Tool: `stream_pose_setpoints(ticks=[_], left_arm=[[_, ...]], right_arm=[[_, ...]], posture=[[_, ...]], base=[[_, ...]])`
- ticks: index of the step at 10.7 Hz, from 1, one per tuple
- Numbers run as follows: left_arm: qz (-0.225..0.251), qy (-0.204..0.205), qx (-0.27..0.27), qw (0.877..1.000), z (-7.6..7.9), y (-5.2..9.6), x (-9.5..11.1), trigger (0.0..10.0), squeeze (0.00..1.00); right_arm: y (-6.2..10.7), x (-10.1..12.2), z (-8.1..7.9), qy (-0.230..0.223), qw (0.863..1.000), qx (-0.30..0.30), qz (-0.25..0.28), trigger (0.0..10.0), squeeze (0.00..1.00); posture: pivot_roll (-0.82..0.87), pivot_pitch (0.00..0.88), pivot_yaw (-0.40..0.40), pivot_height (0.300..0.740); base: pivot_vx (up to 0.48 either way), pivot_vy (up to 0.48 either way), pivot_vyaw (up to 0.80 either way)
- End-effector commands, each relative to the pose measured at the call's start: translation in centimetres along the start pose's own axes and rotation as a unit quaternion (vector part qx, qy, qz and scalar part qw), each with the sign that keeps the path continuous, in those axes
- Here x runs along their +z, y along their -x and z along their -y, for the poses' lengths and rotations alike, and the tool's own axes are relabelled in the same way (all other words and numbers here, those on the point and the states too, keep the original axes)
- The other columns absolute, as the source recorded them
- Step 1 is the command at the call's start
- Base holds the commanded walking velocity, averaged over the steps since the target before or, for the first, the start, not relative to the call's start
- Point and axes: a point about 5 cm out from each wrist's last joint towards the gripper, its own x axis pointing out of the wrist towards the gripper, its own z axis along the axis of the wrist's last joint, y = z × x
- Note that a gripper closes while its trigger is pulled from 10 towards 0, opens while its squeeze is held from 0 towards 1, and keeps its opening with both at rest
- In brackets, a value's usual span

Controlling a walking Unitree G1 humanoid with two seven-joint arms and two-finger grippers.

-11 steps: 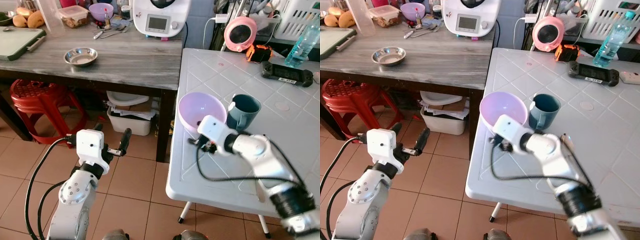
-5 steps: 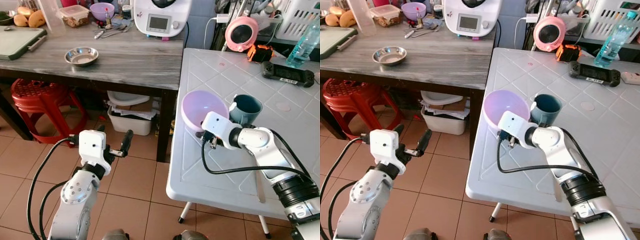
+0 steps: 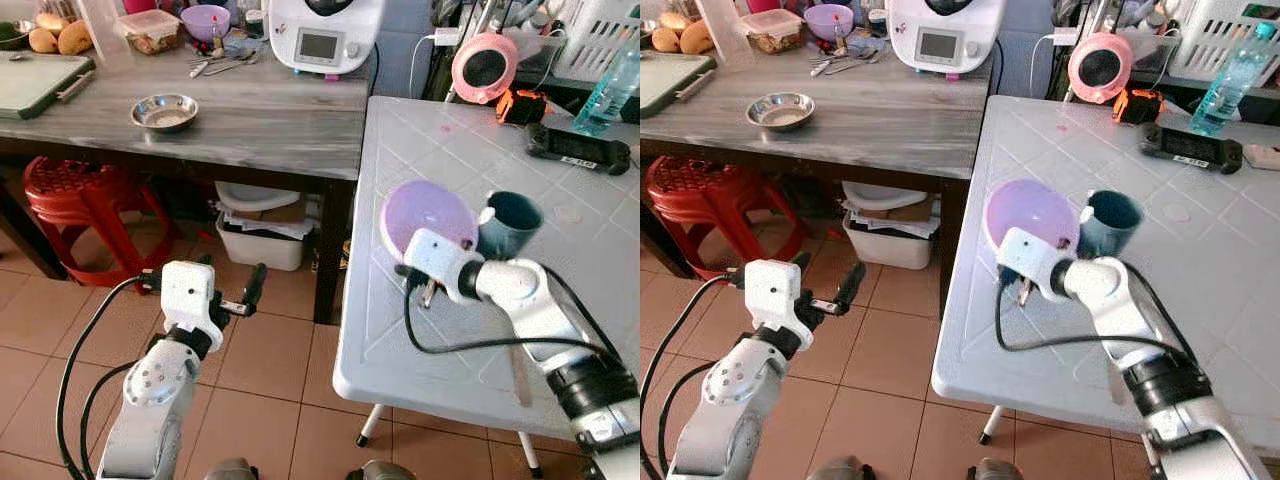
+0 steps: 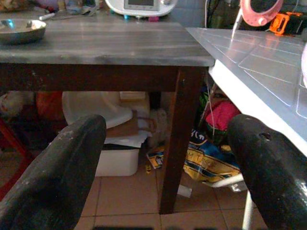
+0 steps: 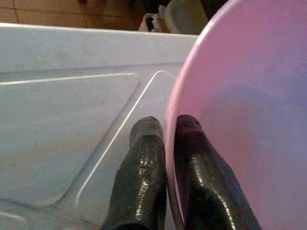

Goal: Setting the table

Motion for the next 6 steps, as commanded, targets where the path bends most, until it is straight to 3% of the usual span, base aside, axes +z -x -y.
stream_pose_setpoints(ticks=[1,6], left_arm=[[-0.005,-0.006,-0.009,1.000,0.18,-0.24,-0.02,10.0,0.00],[-0.013,-0.008,-0.007,1.000,0.08,-0.26,-0.19,10.0,0.00]], right_arm=[[0.06,-0.01,-0.12,0.007,1.000,0.005,-0.001,0.0,0.00],[-0.03,0.04,-0.06,0.029,1.000,-0.002,0.004,0.0,0.00]], posture=[[0.02,0.000,-0.007,0.740],[0.02,0.000,-0.006,0.740]], base=[[0.000,0.000,0.00],[0.000,0.000,0.00]])
